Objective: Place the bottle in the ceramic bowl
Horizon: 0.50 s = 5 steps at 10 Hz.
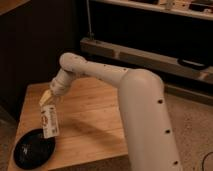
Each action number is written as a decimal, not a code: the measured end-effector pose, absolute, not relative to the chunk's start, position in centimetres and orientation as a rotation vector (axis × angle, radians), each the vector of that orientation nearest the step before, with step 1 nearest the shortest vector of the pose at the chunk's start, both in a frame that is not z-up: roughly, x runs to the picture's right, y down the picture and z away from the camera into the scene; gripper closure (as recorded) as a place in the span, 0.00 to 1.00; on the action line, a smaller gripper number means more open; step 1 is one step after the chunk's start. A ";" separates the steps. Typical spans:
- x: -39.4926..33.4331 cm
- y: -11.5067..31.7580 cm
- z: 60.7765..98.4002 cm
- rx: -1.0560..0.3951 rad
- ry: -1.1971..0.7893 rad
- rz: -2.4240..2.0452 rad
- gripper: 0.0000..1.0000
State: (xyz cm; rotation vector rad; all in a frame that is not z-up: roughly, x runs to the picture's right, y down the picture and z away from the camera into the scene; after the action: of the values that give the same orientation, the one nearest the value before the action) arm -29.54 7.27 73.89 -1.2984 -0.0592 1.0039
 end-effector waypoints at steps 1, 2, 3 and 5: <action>-30.1 7.5 73.7 -1.302 -0.049 0.984 1.00; -30.5 7.8 73.7 -1.303 -0.033 0.964 1.00; -31.0 8.0 73.6 -1.305 -0.032 0.947 1.00; -31.6 8.8 73.6 -1.314 -0.052 0.903 1.00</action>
State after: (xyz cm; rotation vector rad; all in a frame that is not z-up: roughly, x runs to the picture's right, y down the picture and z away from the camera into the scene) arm -31.60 8.78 73.59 -1.3143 -0.0517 0.9029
